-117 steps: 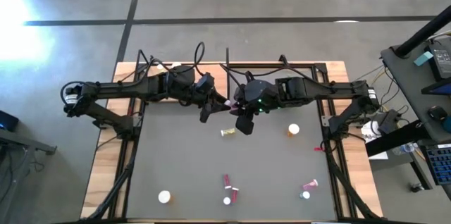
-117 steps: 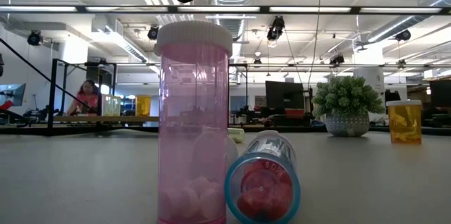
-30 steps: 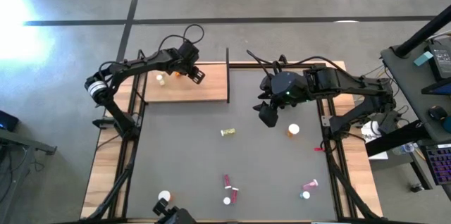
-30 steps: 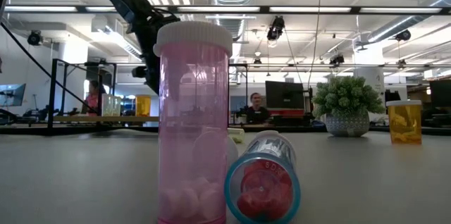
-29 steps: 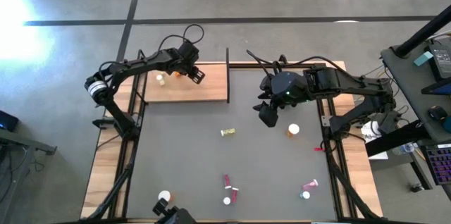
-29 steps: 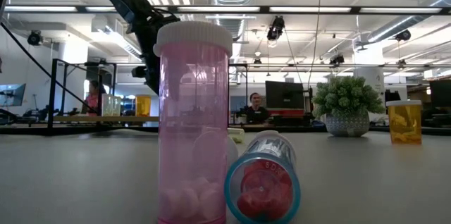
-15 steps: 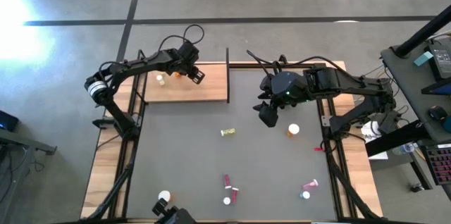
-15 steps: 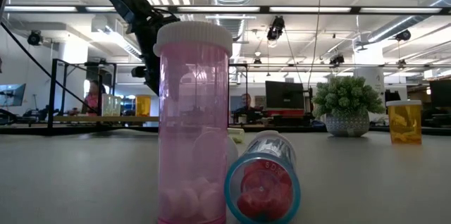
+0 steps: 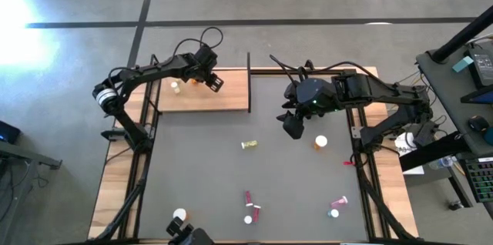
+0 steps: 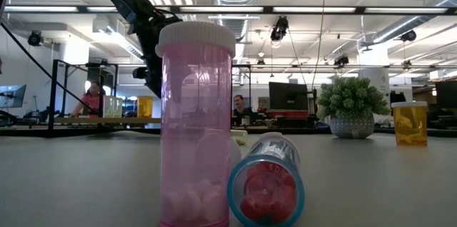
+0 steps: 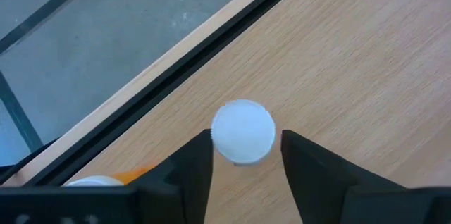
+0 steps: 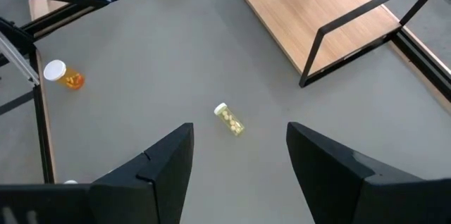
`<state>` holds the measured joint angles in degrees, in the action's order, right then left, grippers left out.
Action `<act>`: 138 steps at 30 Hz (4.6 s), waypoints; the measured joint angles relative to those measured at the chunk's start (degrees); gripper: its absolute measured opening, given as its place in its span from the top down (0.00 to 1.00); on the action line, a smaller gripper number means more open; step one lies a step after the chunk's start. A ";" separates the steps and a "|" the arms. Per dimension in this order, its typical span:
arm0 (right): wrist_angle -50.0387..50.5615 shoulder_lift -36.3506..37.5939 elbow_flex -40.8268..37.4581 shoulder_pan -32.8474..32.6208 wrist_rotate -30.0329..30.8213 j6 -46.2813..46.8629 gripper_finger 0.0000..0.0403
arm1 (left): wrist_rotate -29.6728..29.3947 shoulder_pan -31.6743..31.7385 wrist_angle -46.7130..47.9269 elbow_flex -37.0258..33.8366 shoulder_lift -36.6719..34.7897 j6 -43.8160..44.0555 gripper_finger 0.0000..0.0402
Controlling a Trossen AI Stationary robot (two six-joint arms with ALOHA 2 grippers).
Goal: Pick and place medicine bottles onto shelf by color
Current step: Put the top left pink pill bottle on the shelf, then put the bottom right blue pill bottle on the shelf
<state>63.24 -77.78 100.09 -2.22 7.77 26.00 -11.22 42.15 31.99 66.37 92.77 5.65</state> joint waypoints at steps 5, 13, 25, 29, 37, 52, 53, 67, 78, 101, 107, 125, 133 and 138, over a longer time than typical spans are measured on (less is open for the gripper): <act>0.00 0.00 0.00 0.00 0.00 0.00 0.46 | 0.00 0.00 -0.02 0.57 0.00 0.01 0.57; 0.41 0.00 0.00 -0.01 -0.01 0.48 0.46 | 0.25 0.13 1.71 2.31 -0.33 0.02 0.54; 3.83 0.00 0.00 -0.02 -0.01 4.38 0.46 | 5.28 0.13 2.00 2.54 -7.39 2.69 0.54; 6.92 0.00 0.00 -0.49 -0.04 7.69 0.46 | 9.96 -0.21 1.62 2.56 -10.52 7.27 0.54; 16.01 -0.24 0.00 -7.04 1.49 19.55 0.46 | 12.51 -4.24 0.72 2.54 -15.42 9.10 0.54; 17.47 -0.31 -4.06 -26.01 5.87 53.54 0.46 | 17.09 -15.51 -17.57 2.49 -22.33 12.04 0.54; 17.47 -0.31 -5.21 -27.31 5.66 56.69 0.46 | 17.68 -15.91 -18.14 2.49 -22.53 12.08 0.54; -3.00 -0.79 -21.91 -40.08 -0.71 95.98 0.46 | 18.97 -18.32 -20.09 2.47 -24.35 11.86 0.54; -11.28 -7.07 -25.13 -47.36 -7.29 110.53 0.46 | 21.49 -18.32 -20.16 2.45 -24.44 8.56 0.54; -2.11 -9.74 -24.91 -49.81 -19.63 101.47 0.46 | 33.81 -26.31 -20.89 2.43 -27.38 16.80 0.54; -1.51 -9.84 -25.49 -50.88 -15.04 96.25 0.46 | 33.58 -31.93 -21.12 2.43 -28.20 20.00 0.54; -1.02 -13.15 -25.54 -56.23 -12.02 93.92 0.46 | 33.06 -45.50 -20.50 0.12 -25.86 26.04 0.54; -2.76 -13.33 -25.55 -57.05 -9.44 94.72 0.46 | 30.18 -46.86 -20.93 -0.11 -25.86 27.10 0.54; -1.81 -14.97 -25.66 -57.07 -9.05 95.51 0.46 | 28.44 -47.28 -21.01 -0.11 -25.86 27.12 0.54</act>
<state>61.44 -92.74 74.43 -59.29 -1.28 121.51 17.21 -5.13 10.98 66.26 66.92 32.77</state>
